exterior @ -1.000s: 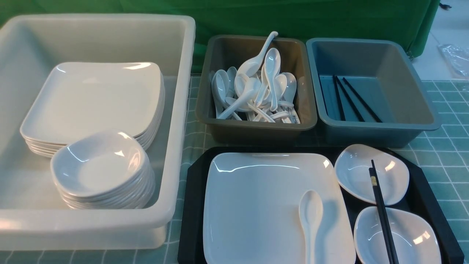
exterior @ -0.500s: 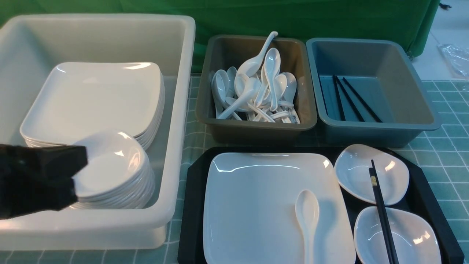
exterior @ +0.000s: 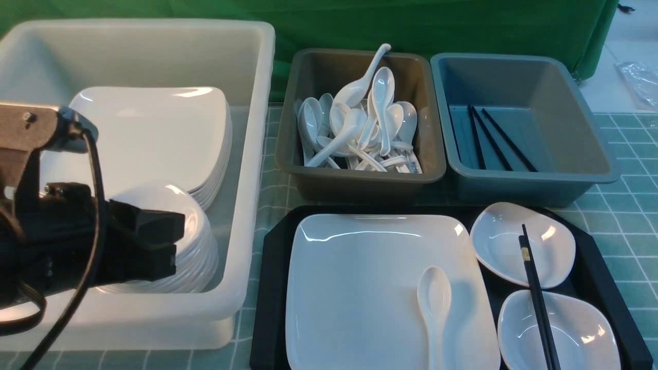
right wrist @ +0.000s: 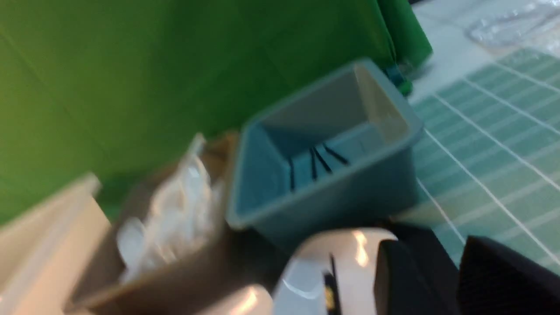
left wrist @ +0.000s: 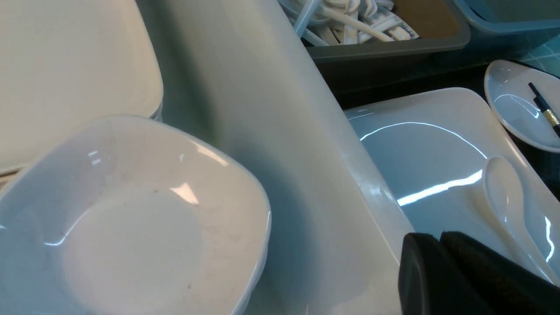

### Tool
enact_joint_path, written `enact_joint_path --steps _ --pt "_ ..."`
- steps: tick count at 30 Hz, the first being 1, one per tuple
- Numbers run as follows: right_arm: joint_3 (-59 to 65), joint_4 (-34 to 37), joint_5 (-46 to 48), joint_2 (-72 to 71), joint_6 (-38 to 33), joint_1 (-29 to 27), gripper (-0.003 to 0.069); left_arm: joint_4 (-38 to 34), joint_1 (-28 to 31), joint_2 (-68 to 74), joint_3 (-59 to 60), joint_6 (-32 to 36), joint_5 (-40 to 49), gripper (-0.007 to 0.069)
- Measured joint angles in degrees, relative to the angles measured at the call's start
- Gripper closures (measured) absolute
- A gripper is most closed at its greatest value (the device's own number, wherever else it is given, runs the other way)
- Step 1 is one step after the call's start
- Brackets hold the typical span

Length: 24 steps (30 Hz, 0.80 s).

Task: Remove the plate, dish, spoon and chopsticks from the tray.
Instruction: Use the right arm to grab a pair of chopsticks from the plate

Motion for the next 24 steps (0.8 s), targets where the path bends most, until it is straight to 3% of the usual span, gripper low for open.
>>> enact_joint_path --steps 3,8,11,14,18,24 --pt "-6.72 0.07 9.07 4.64 -0.25 3.32 0.0454 -1.65 0.0 0.0 0.0 1.0 -1.06 0.0608" --pt "-21.32 0.07 25.18 20.38 -9.14 10.1 0.0461 -8.08 0.0 0.44 0.0 9.6 -0.89 0.0608" --pt "-33.39 -0.26 38.32 38.19 -16.38 15.23 0.0461 -15.14 0.0 0.52 0.0 17.99 1.28 0.0608" --pt "-40.47 -0.82 45.39 54.41 -19.92 17.41 0.0444 -19.24 0.0 -0.53 0.0 23.8 4.83 0.0608" --pt "-44.25 -1.7 47.72 66.45 -20.28 17.4 0.0374 -20.68 0.0 -3.62 0.0 26.15 7.64 0.0608" --pt "-45.6 -1.89 43.73 77.07 -20.28 17.4 0.0253 -20.83 0.0 -8.17 0.0 28.49 8.33 0.0608"
